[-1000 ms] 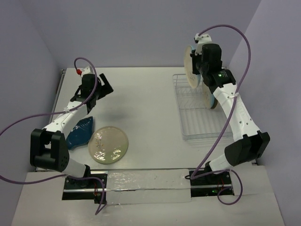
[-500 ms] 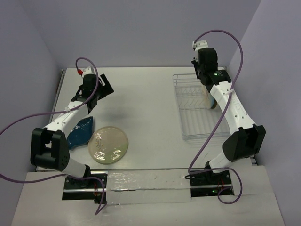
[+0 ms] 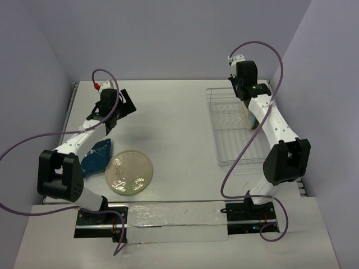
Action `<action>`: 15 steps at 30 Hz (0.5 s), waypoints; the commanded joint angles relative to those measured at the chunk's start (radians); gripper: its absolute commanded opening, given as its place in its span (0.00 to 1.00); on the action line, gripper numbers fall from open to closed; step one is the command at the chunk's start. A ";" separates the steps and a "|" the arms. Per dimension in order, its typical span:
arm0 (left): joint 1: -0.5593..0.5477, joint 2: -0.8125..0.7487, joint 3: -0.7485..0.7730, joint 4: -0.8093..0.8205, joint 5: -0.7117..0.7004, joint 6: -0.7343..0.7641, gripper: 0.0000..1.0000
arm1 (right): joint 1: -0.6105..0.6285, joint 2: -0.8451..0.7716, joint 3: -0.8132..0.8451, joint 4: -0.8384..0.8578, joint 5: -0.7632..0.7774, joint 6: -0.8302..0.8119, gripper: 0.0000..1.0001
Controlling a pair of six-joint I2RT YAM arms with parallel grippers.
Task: Load the plates into the dish rack
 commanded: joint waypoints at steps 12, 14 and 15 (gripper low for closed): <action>-0.010 0.047 0.040 0.005 -0.024 0.013 0.99 | -0.035 0.015 -0.004 0.172 -0.013 -0.020 0.00; -0.009 0.052 0.048 0.002 -0.023 0.013 0.99 | -0.036 0.019 -0.009 0.173 -0.013 -0.002 0.00; -0.010 0.054 0.049 0.002 -0.022 0.013 0.99 | -0.037 0.020 -0.010 0.173 -0.016 0.005 0.00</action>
